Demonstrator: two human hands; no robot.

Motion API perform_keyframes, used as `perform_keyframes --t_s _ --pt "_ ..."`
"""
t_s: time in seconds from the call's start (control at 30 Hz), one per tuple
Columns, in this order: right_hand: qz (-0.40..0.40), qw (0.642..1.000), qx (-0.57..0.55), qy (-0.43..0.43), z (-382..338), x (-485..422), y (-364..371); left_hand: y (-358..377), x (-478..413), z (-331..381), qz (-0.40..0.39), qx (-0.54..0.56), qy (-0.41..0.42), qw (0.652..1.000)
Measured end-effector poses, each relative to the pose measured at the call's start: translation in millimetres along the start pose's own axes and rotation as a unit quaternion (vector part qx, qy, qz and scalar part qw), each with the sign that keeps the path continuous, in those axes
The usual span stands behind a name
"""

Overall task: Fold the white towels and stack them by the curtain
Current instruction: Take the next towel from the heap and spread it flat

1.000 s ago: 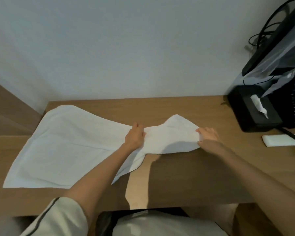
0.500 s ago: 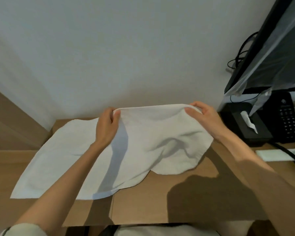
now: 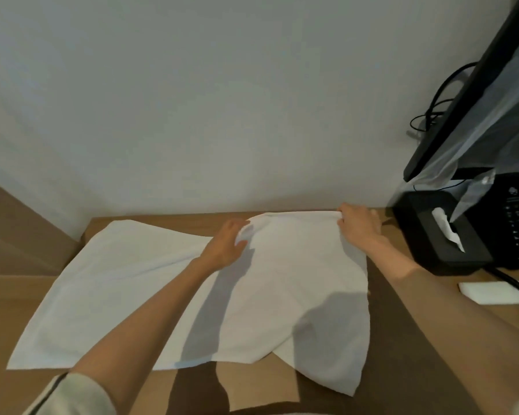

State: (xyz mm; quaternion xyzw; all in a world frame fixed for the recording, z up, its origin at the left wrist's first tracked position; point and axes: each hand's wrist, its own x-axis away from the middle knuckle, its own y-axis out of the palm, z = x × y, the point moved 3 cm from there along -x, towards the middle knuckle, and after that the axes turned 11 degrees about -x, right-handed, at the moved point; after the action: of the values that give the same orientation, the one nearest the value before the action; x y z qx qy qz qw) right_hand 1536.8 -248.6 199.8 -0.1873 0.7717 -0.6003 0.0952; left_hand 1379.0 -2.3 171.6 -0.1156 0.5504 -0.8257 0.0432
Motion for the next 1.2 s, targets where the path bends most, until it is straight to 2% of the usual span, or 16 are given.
perform_keyframes --t_s 0.1,0.2,0.3,0.4,0.5,0.57,0.73,0.9,1.03,1.2 --pt "0.063 0.995 0.049 -0.054 -3 -11 5 25 -4 1 -0.06 -0.07 0.028 0.995" --pt "0.088 0.992 0.014 -0.094 -11 -13 14 41 -6 1 -0.073 -0.187 0.031 0.979" --pt "0.049 0.994 -0.04 -0.086 -25 4 38 54 -6 5 -0.074 -0.235 0.036 0.968" --pt "-0.057 0.993 -0.096 -0.04 -32 35 73 66 -2 13 -0.08 -0.281 0.072 0.954" --pt "-0.179 0.972 -0.139 0.064 -34 65 113 76 9 16 -0.106 -0.255 0.056 0.959" --pt "-0.207 0.964 -0.13 0.105 -33 82 135 84 18 15 -0.12 -0.234 0.036 0.964" --pt "-0.144 0.979 -0.11 0.094 -9 102 153 98 42 5 -0.149 -0.219 -0.043 0.963" --pt "-0.115 0.99 -0.07 0.03 13 104 149 92 51 4 -0.1 -0.233 -0.083 0.964" --pt "-0.112 0.992 -0.059 0.02 34 104 143 92 55 10 -0.119 -0.204 -0.069 0.969" --pt "-0.136 0.989 -0.05 0.026 56 106 128 93 65 16 -0.079 -0.15 -0.039 0.985"
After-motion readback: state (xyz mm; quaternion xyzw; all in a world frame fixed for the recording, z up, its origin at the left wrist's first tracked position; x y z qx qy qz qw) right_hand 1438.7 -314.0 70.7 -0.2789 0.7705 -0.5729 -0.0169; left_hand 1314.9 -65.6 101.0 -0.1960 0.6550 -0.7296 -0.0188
